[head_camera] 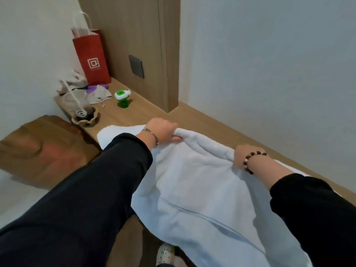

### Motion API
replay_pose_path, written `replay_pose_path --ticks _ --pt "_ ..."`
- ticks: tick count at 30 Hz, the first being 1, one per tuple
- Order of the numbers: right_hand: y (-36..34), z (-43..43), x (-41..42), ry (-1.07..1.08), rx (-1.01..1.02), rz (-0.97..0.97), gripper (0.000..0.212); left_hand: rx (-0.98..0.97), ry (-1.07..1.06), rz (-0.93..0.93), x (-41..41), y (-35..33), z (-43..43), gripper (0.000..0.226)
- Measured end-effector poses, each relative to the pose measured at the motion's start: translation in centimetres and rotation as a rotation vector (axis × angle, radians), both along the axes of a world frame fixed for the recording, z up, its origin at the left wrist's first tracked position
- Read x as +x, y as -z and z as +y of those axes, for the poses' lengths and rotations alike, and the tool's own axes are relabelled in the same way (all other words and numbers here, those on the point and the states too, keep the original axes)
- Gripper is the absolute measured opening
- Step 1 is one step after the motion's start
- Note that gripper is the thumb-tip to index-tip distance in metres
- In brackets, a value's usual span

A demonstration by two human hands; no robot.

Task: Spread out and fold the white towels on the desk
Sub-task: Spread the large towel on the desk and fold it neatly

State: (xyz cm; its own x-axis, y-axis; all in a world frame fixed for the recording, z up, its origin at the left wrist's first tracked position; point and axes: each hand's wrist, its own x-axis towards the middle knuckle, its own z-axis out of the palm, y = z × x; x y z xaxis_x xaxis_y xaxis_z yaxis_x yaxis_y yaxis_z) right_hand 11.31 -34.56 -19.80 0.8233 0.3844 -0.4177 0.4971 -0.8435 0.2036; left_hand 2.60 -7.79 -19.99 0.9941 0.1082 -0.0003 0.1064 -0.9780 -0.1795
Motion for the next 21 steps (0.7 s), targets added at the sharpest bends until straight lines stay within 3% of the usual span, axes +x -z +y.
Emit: replay_pose_path --ticks 6,8,9,10,14,16,21 --pt "1.4 -0.4 9.1 0.285 0.204 -0.329 0.031 -0.071 0.121 -0.194 13.6 -0.5 -0.5 0.042" --pt "3.7 -0.7 10.3 0.433 0.246 -0.402 0.062 -0.13 0.021 -0.247 15.9 1.5 -1.6 0.044" --pt "5.1 -0.4 10.1 0.467 0.211 -0.409 0.085 -0.143 -0.049 -0.217 16.0 3.1 -2.3 0.055" --pt "6.7 0.3 9.4 0.435 0.189 -0.402 0.094 -0.132 -0.083 -0.144 15.5 5.2 -2.9 0.065" --pt "13.4 2.0 5.4 0.219 0.309 -0.128 0.059 -0.204 -0.048 0.235 11.0 13.6 -4.9 0.057" --pt "15.4 1.1 4.9 0.29 0.309 -0.056 0.057 -0.252 -0.045 0.25 10.8 15.6 -5.5 0.054" --pt "16.6 -2.2 5.0 0.458 0.33 -0.121 0.06 -0.237 0.08 0.232 13.3 15.9 -8.1 0.054"
